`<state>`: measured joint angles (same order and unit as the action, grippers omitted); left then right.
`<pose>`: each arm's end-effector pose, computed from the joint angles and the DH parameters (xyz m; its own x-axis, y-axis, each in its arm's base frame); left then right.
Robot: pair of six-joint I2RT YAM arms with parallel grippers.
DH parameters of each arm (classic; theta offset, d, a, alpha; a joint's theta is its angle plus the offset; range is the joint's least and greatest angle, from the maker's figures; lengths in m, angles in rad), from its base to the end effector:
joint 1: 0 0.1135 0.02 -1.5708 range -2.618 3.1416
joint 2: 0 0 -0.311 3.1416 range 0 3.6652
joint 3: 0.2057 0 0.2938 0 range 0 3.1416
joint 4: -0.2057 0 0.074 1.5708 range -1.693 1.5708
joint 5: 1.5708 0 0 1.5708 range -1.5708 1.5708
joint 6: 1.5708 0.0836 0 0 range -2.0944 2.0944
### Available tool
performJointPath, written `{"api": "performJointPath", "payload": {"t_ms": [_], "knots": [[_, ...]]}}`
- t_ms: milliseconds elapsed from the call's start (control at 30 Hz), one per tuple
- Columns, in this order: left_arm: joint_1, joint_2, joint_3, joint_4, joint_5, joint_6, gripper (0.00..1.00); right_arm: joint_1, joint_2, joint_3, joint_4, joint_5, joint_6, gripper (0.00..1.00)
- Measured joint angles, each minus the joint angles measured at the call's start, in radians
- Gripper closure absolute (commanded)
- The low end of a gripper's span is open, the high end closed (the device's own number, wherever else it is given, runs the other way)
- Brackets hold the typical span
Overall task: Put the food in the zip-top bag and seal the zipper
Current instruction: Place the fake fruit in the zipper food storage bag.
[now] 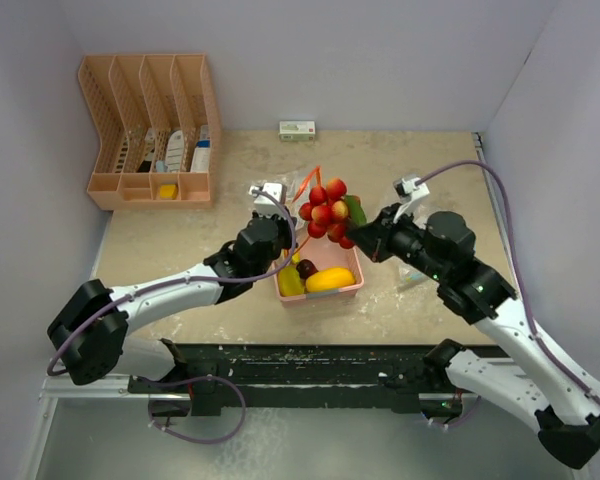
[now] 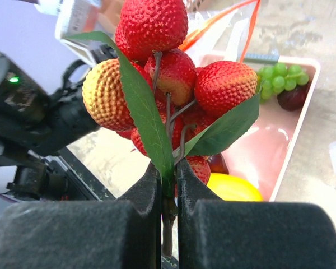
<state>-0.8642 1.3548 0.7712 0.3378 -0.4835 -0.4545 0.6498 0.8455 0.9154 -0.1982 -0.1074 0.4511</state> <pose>0.2698 -0.2562 0.2729 -0.3091 -0.2366 -0.9211 0.2727 0.9059 -0.3242 0.1954 0.1597 0.4061 -0.3908 0.2474 -0.8866 -0.5731 0.6883 0.4447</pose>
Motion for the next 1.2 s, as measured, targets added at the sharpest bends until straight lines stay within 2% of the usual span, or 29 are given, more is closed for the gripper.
{"api": "performJointPath", "payload": {"t_ms": [233, 400, 733, 1000, 1200], "knots": [[0.000, 0.000, 0.041, 0.002, 0.003, -0.004, 1.00, 0.000, -0.141, 0.012, 0.026, -0.016, -0.004, 1.00], [0.000, -0.020, 0.044, 0.006, 0.074, -0.068, 1.00, 0.000, -0.159, -0.075, 0.212, -0.036, 0.037, 1.00], [0.012, -0.155, 0.018, 0.072, 0.193, -0.245, 1.00, 0.000, -0.047, -0.327, 0.554, -0.032, 0.123, 1.00], [0.032, -0.211, -0.002, 0.112, 0.209, -0.295, 1.00, 0.000, 0.031, -0.329, 0.524, 0.038, 0.095, 1.00], [0.034, -0.140, -0.002, 0.156, 0.243, -0.294, 1.00, 0.000, 0.081, -0.289, 0.457, 0.041, 0.059, 1.00]]}}
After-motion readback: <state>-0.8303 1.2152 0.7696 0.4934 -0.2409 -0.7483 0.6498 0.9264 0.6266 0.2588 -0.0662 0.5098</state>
